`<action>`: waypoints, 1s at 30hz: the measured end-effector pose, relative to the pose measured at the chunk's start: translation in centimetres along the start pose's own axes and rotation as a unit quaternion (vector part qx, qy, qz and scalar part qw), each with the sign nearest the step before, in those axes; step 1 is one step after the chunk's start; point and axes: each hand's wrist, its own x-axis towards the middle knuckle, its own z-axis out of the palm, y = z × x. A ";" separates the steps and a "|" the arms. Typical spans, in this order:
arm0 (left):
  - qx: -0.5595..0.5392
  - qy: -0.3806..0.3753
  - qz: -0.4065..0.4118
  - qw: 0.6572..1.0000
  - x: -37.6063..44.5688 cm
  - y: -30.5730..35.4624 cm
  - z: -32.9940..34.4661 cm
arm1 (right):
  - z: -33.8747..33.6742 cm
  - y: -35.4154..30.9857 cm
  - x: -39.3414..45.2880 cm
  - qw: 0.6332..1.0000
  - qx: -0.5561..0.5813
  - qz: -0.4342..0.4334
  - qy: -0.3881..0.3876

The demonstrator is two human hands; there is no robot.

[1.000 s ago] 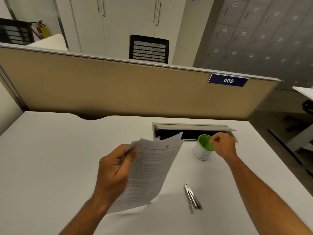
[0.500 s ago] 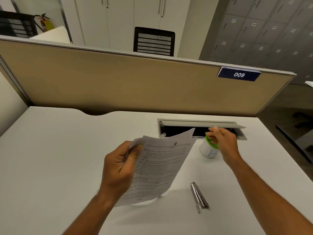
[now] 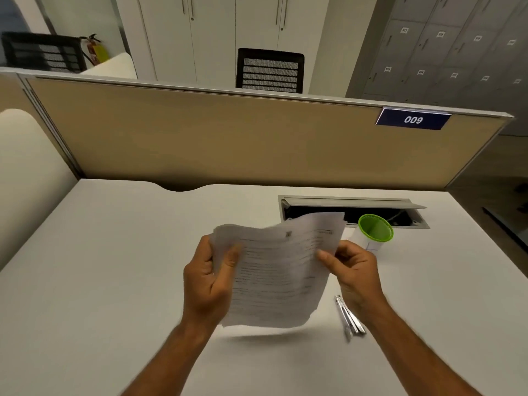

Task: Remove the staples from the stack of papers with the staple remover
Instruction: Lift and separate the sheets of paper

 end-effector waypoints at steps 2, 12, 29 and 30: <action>0.004 0.008 -0.005 1.000 -0.6 -0.3 -0.1 | 0.8 -0.6 -0.9 0.997 -0.036 -0.029 0.057; -0.002 0.084 0.012 0.996 -2.8 -0.2 0.6 | 3.9 -0.3 -4.8 0.993 -0.046 -0.063 0.091; 0.034 0.090 0.085 0.992 -2.8 0.4 0.6 | 5.0 -0.2 -5.5 0.982 -0.089 -0.108 0.129; 0.032 0.090 0.088 0.992 -2.7 0.4 0.7 | 5.2 -0.2 -5.5 0.982 -0.093 -0.107 0.128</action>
